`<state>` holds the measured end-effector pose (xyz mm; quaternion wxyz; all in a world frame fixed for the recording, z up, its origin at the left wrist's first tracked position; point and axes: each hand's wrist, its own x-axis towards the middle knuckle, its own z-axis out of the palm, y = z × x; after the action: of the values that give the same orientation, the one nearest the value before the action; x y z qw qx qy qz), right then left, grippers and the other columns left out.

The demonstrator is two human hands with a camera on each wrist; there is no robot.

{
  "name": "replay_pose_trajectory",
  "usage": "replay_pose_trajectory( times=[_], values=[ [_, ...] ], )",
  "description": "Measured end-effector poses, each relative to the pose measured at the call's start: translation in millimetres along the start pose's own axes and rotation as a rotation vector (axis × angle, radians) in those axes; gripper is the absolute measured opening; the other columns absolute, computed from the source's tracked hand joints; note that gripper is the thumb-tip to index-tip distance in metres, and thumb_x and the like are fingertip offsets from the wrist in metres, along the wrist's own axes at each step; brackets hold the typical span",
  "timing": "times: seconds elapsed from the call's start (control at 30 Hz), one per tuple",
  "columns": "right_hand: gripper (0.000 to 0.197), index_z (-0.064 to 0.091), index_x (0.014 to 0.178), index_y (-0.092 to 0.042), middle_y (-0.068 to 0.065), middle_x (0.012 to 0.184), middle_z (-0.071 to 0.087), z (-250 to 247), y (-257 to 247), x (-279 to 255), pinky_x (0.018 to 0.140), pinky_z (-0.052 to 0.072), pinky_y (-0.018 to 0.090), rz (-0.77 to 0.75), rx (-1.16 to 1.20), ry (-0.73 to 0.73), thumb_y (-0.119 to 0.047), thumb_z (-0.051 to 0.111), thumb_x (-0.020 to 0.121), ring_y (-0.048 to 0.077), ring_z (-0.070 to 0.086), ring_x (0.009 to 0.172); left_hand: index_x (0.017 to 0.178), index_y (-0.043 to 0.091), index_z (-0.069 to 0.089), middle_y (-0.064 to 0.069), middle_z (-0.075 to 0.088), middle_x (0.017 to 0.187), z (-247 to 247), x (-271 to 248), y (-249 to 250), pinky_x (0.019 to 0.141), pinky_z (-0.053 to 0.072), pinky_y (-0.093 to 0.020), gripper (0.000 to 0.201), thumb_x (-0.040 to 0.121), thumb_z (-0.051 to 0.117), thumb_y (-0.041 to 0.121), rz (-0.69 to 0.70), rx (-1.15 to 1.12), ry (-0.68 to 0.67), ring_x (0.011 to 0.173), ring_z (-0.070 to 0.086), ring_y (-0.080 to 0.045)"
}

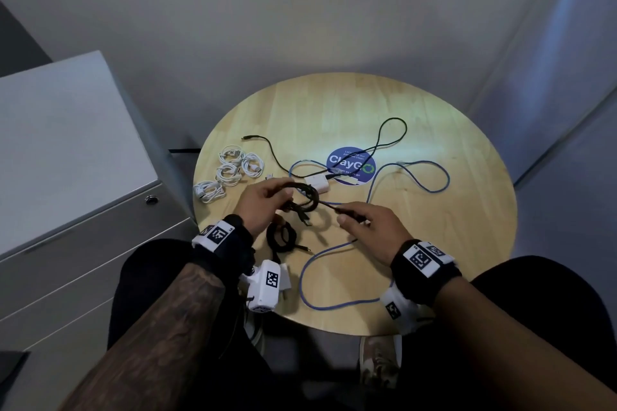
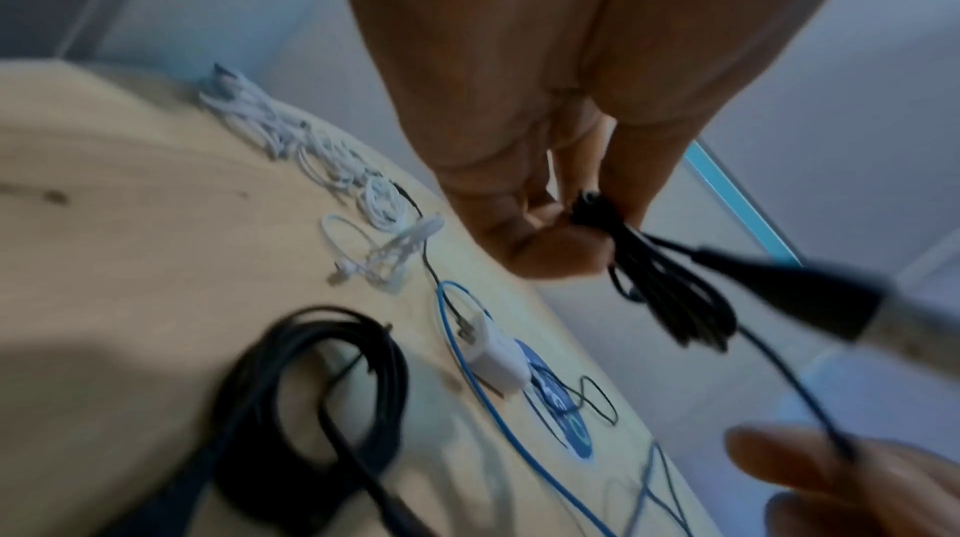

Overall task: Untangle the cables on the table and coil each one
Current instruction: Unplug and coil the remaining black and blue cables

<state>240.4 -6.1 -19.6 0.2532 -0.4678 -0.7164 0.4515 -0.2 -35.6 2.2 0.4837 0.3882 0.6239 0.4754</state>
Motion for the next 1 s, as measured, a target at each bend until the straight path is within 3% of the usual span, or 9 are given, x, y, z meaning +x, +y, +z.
replay_pose_trajectory(
  times=[0.07,0.17,0.3,0.43,0.6,0.73,0.83,0.9,1.0],
  values=[
    [0.014,0.070,0.104,-0.034,-0.008,0.089,0.070,-6.6,0.8,2.4,0.077,0.048,0.017,0.021,-0.010,0.026,-0.031,0.066,0.091,0.008,0.063,0.084,0.110,0.016,0.070,-0.004,0.068,0.083,-20.8,6.9,-1.4,0.050,0.046,-0.024,0.020,0.091,0.066,0.011,0.016,0.041,0.176,0.065,0.062,-0.012],
    [0.016,0.068,0.106,-0.029,-0.006,0.089,0.068,-24.7,10.9,10.1,0.077,0.047,0.016,0.111,-0.026,0.124,-0.028,0.066,0.090,0.009,0.062,0.083,0.104,0.019,0.069,-0.005,0.067,0.089,-58.8,20.4,-13.6,0.062,0.045,-0.025,0.020,0.085,0.074,0.018,-0.045,0.215,0.387,0.070,0.057,-0.015],
    [0.024,0.066,0.113,-0.022,0.000,0.096,0.068,-46.9,31.4,19.5,0.087,0.047,0.029,0.241,-0.204,0.179,-0.029,0.064,0.091,0.021,0.062,0.093,0.103,0.015,0.068,-0.011,0.068,0.096,-90.4,27.9,-43.8,0.055,0.049,-0.029,0.018,0.086,0.074,0.018,-0.281,0.344,0.435,0.074,0.059,-0.024],
    [0.033,0.062,0.119,-0.021,0.001,0.109,0.066,-47.5,49.4,18.6,0.091,0.049,0.033,0.365,-0.348,0.135,-0.036,0.061,0.090,0.023,0.061,0.099,0.096,0.015,0.070,-0.014,0.073,0.098,-103.4,29.1,-67.0,0.081,0.058,-0.040,0.023,0.077,0.081,0.021,-0.380,0.412,0.483,0.087,0.069,-0.028],
    [0.035,0.061,0.121,-0.021,0.004,0.119,0.064,-41.2,49.9,16.1,0.095,0.049,0.036,0.392,-0.378,0.111,-0.038,0.060,0.090,0.025,0.061,0.105,0.124,0.009,0.063,-0.015,0.067,0.119,-93.6,26.8,-64.0,0.093,0.054,-0.041,0.043,0.085,0.074,0.022,-0.404,0.581,0.438,0.105,0.065,-0.032],
    [0.036,0.055,0.123,-0.022,-0.001,0.122,0.061,-38.6,38.9,18.7,0.098,0.047,0.035,0.368,-0.178,0.195,-0.033,0.064,0.089,0.020,0.059,0.111,0.132,0.010,0.054,-0.016,0.047,0.137,-79.7,17.6,-40.6,0.102,0.045,-0.040,0.047,0.087,0.065,0.021,-0.278,0.708,0.477,0.118,0.054,-0.036],
    [0.027,0.056,0.114,-0.019,-0.003,0.118,0.059,-38.4,23.7,30.4,0.082,0.046,0.027,0.339,-0.048,0.206,-0.027,0.066,0.091,0.018,0.056,0.110,0.125,0.016,0.055,-0.010,0.045,0.130,-59.2,14.1,-16.6,0.097,0.044,-0.037,0.039,0.087,0.061,0.024,-0.054,0.695,0.502,0.110,0.054,-0.030],
    [0.020,0.062,0.110,-0.016,-0.001,0.114,0.062,-35.8,13.8,39.8,0.068,0.044,0.018,0.353,0.102,0.136,-0.023,0.065,0.092,0.018,0.057,0.108,0.120,0.017,0.057,-0.004,0.048,0.124,-38.9,13.8,-0.1,0.089,0.038,-0.026,0.032,0.089,0.061,0.023,0.059,0.669,0.433,0.098,0.052,-0.019],
    [0.022,0.067,0.114,-0.011,0.003,0.110,0.065,-34.7,7.1,50.9,0.074,0.046,0.021,0.418,0.274,0.054,-0.020,0.064,0.094,0.018,0.058,0.104,0.113,0.016,0.061,-0.004,0.053,0.115,-5.3,20.1,15.2,0.084,0.038,-0.025,0.023,0.091,0.062,0.024,0.184,0.700,0.202,0.094,0.055,-0.018]
  ],
)
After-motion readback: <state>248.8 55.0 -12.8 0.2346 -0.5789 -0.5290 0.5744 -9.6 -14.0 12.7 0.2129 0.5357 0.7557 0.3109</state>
